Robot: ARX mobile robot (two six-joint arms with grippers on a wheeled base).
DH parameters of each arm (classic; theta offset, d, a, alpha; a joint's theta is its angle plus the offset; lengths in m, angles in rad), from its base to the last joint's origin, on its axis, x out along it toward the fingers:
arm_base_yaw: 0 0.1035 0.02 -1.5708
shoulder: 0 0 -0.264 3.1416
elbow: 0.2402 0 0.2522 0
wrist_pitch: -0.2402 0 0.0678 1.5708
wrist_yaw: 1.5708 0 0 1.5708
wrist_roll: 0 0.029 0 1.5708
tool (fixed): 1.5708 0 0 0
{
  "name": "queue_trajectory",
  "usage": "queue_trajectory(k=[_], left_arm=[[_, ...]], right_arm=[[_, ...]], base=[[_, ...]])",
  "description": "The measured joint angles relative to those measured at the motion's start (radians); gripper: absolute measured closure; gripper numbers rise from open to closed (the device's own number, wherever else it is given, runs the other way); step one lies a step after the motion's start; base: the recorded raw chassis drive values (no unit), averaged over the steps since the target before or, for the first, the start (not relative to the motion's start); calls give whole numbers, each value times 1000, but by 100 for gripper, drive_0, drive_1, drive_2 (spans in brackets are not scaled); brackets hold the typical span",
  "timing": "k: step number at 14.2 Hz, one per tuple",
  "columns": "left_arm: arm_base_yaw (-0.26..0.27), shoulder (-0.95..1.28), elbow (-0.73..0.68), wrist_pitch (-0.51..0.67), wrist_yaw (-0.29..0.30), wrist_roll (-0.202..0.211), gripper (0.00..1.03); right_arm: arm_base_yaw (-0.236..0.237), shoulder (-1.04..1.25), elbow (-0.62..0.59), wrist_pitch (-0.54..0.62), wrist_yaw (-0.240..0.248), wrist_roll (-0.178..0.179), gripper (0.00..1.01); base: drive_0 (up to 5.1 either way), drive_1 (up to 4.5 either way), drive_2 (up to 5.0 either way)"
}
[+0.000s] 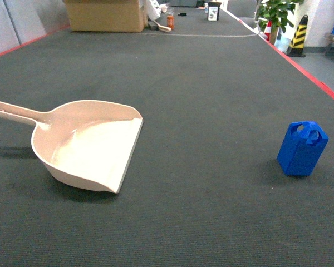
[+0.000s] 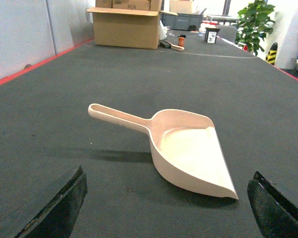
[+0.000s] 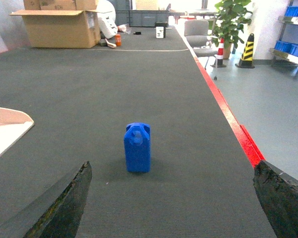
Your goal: Place part in tray to right shelf
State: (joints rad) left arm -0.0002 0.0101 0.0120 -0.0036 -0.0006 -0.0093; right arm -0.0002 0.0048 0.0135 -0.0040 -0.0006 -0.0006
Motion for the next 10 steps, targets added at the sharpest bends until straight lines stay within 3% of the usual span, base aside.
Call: queue_trajectory(k=[10], left_arm=[[0,0,0,0,0,0,5]], right_arm=[[0,0,0,0,0,0,3]], base=[[0,0,0]])
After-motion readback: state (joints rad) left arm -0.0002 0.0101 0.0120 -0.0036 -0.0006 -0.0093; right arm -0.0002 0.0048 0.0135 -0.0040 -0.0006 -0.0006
